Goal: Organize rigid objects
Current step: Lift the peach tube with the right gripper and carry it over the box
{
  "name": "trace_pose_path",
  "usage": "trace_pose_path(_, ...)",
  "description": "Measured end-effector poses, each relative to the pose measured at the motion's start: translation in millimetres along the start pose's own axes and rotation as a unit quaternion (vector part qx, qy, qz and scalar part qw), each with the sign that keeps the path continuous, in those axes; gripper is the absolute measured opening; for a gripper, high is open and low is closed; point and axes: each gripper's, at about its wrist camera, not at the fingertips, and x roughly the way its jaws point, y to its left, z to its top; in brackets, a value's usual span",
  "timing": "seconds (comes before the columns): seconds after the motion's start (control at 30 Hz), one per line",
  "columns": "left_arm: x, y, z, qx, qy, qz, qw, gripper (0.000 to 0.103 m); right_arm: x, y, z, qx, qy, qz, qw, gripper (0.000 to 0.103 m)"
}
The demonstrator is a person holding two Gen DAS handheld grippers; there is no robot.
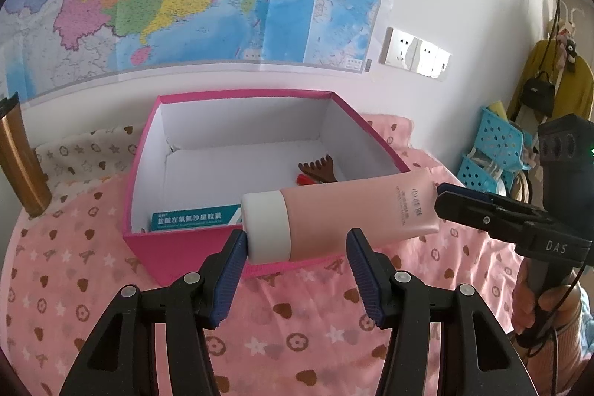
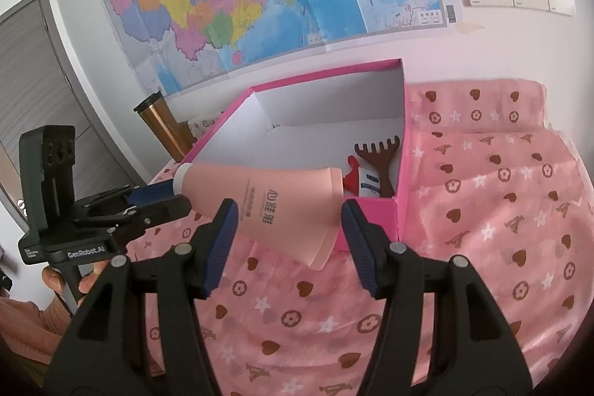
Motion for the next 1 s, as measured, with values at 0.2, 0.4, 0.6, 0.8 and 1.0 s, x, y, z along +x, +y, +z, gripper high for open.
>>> trace_pose_path(0.2,3.0,-0.3,4.6,0.001,-0.004,0.002,1.0000,0.055,0.5,-1.1,5.1,-0.002,-0.003,-0.004,1.000,0.060)
trace_pose_path(0.4,4.4,-2.0,8.0,0.003,-0.008,0.004,1.0000,0.055,0.2,-3.2,10.9,-0.006,-0.005,-0.006,1.000,0.060)
trace_pose_path(0.6,6.8,-2.5,10.3,0.005,-0.008,0.005,0.9999,0.055,1.4,-5.4,15.1,-0.008,-0.007,-0.009,1.000,0.060)
trace_pose_path(0.8,11.4,0.4,13.3,-0.003,-0.005,-0.002,1.0000,0.055,3.6,-8.2,17.6,-0.007,-0.007,-0.011,1.000,0.060)
trace_pose_path(1.0,16.7,0.0,16.6,-0.003,-0.001,-0.001,1.0000,0.055,7.1,-13.1,21.3,-0.004,-0.006,-0.012,1.000,0.060)
